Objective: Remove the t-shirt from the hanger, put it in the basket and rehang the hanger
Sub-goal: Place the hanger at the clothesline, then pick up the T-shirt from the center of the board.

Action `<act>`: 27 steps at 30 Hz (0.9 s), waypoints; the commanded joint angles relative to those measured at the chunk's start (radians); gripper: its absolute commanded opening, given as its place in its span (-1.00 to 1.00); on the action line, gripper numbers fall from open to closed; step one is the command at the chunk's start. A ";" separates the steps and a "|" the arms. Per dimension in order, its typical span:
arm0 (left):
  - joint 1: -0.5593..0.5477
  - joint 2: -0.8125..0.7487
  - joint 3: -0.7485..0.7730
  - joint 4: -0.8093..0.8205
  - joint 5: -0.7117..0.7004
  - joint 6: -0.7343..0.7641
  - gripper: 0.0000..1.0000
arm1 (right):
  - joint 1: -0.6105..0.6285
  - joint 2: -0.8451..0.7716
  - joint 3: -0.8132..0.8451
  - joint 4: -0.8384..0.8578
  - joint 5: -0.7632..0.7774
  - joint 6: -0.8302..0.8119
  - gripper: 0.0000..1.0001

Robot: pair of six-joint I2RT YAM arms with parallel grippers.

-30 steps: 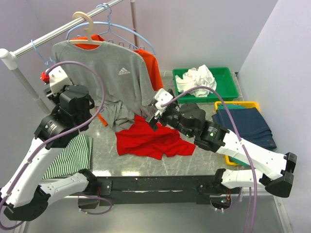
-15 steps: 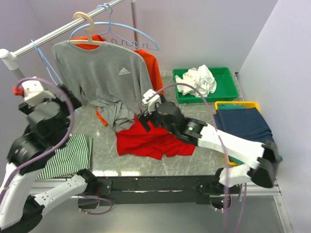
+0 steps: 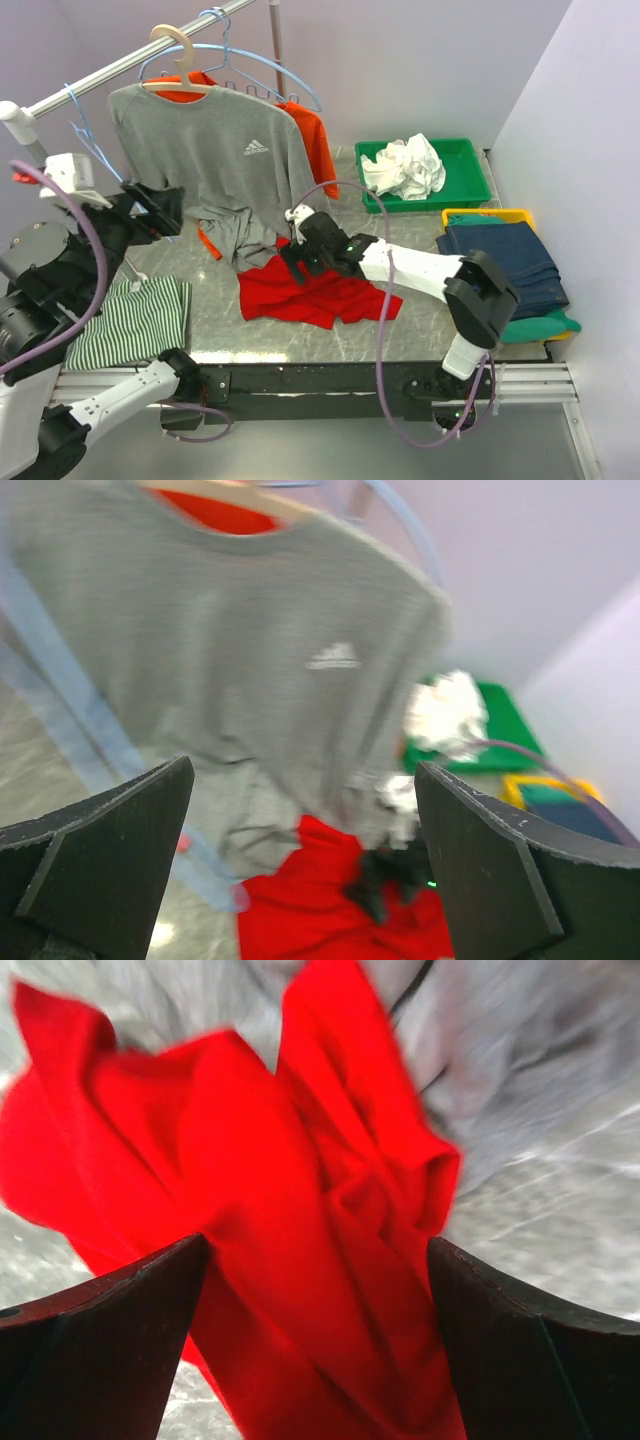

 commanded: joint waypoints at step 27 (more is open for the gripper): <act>0.003 0.131 -0.292 0.415 0.334 0.019 0.93 | -0.018 -0.066 -0.302 -0.088 0.071 0.281 -1.00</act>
